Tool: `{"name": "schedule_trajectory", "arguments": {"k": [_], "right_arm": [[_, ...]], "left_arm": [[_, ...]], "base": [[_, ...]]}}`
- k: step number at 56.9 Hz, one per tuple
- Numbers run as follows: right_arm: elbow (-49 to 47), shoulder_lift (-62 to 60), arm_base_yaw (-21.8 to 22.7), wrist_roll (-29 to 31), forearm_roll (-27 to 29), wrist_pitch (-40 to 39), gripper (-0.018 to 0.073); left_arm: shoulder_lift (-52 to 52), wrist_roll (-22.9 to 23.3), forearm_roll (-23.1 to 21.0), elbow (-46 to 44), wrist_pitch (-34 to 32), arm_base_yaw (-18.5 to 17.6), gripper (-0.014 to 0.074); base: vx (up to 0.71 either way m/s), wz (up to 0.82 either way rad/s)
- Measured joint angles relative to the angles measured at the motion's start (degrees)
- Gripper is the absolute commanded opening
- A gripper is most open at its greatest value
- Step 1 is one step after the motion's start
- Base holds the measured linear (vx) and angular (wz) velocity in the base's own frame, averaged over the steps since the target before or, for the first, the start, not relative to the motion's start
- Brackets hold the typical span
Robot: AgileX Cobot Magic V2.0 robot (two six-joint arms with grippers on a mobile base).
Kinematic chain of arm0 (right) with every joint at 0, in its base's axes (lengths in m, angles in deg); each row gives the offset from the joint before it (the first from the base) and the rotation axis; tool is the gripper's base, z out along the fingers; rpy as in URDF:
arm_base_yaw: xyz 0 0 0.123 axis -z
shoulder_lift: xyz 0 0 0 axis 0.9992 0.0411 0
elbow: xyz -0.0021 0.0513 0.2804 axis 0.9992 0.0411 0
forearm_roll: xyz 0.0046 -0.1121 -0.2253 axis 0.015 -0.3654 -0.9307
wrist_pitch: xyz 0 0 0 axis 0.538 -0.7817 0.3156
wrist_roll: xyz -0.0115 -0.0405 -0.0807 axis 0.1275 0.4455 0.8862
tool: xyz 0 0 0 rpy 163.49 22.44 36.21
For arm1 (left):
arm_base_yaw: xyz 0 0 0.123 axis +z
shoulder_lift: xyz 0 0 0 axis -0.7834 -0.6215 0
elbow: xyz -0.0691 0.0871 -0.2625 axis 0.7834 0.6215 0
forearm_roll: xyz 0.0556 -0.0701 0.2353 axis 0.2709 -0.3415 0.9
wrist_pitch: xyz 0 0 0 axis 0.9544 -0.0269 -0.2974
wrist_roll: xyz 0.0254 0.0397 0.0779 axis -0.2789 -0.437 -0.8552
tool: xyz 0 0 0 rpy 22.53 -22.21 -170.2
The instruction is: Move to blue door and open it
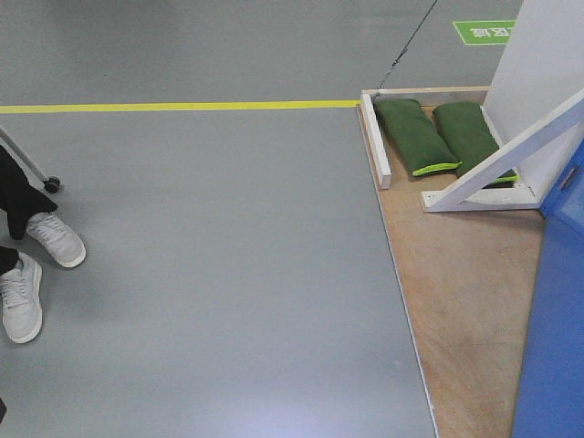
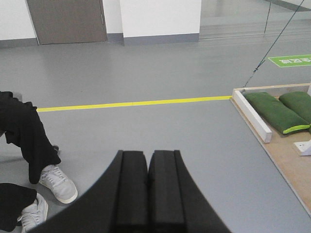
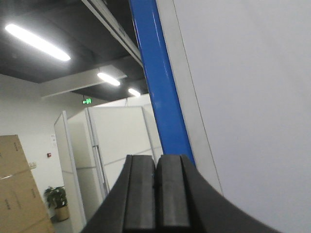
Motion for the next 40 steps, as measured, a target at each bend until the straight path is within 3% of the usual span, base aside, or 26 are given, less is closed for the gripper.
{"name": "schedule_trajectory", "arguments": {"k": [14,40], "right_arm": [[0.11,3.30,-1.25,0.00,5.66,4.20,0.0012],[0.18,4.25,-13.41,0.00,9.28,8.54,0.0012]], "left_arm": [[0.00,0.00,0.00,0.00,0.00,0.00,0.0073],[0.00,0.00,0.00,0.00,0.00,0.00,0.0073]], "base": [[0.00,0.00],[0.00,0.00]]}}
